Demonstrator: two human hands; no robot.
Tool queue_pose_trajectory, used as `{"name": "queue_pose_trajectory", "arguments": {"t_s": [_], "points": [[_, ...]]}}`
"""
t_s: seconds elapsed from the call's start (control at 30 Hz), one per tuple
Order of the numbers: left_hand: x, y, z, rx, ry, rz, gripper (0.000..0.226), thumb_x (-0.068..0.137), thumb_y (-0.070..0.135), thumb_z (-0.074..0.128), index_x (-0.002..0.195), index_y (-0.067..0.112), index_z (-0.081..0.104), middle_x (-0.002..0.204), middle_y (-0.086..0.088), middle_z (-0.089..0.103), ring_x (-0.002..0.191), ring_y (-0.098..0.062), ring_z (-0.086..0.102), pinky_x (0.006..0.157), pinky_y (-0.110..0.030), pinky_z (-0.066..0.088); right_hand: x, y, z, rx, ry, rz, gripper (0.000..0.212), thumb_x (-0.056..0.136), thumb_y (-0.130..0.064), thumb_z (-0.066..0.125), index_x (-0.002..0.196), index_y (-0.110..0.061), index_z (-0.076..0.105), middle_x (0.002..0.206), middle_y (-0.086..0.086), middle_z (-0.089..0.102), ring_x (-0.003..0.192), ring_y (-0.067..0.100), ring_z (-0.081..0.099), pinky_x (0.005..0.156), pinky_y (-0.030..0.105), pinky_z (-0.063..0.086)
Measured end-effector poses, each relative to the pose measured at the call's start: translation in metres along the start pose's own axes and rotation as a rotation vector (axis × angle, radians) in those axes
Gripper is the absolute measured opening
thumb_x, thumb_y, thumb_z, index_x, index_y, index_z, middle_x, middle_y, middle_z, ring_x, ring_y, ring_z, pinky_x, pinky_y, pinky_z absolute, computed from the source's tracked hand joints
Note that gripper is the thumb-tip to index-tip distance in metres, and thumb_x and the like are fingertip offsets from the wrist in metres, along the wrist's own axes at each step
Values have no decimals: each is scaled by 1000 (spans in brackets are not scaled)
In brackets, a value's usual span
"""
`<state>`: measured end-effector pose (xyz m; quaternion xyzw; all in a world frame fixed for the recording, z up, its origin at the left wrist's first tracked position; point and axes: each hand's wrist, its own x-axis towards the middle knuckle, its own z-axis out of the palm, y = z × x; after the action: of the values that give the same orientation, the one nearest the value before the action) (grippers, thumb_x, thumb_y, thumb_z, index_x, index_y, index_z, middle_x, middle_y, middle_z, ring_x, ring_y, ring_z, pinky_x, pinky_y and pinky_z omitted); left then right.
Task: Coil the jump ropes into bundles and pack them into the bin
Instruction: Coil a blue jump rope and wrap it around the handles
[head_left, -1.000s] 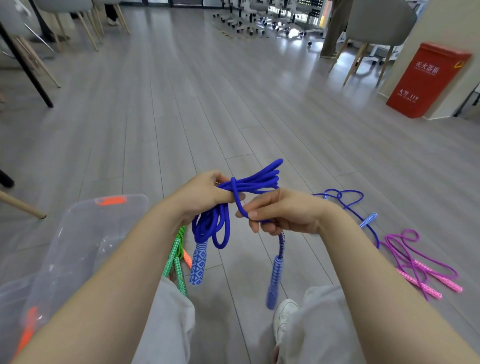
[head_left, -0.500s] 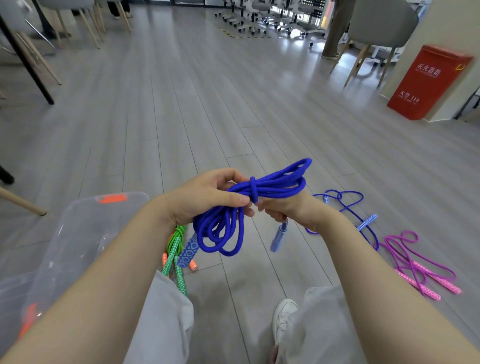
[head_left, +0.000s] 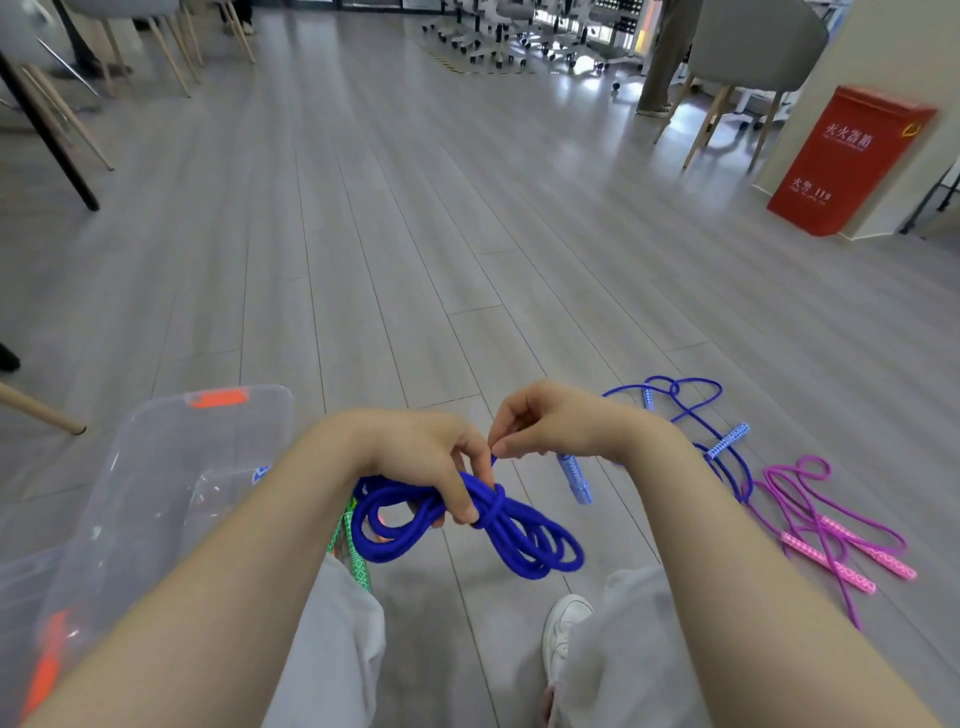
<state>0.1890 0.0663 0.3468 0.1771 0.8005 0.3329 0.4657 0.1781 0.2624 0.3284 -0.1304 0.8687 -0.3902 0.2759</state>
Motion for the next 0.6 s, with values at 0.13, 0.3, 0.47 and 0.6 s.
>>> {"name": "queue_pose_trajectory", "arguments": {"t_s": [0.13, 0.3, 0.47, 0.6], "points": [[11, -5, -6, 92, 202, -66, 27, 79, 18, 76, 101, 7, 64, 89, -11, 75, 68, -19, 67, 60, -27, 57, 5, -18, 14, -299, 262, -54, 2, 86, -22, 66, 86, -23, 68, 81, -12, 67, 73, 2, 59, 59, 13, 41], [24, -11, -16, -83, 498, -18, 25, 75, 17, 78, 92, 11, 60, 77, -4, 75, 68, -21, 69, 63, -34, 60, 3, -24, 11, -266, 448, -64, 7, 89, -22, 59, 89, -23, 66, 84, -11, 64, 78, 9, 61, 63, 22, 48], [33, -14, -22, -60, 807, -55, 28, 71, 30, 78, 87, 17, 60, 77, -4, 71, 71, -26, 71, 69, -44, 61, 7, -29, 13, -158, 554, -68, 4, 90, -25, 59, 88, -24, 62, 81, -9, 65, 74, 7, 59, 58, 19, 42], [30, -12, -30, -272, 1005, 39, 27, 72, 26, 77, 90, 14, 60, 79, -6, 70, 64, -22, 67, 60, -38, 60, 8, -34, 12, 20, 528, -85, 5, 92, -23, 59, 88, -21, 60, 74, -8, 70, 59, -2, 57, 57, 18, 41]]}}
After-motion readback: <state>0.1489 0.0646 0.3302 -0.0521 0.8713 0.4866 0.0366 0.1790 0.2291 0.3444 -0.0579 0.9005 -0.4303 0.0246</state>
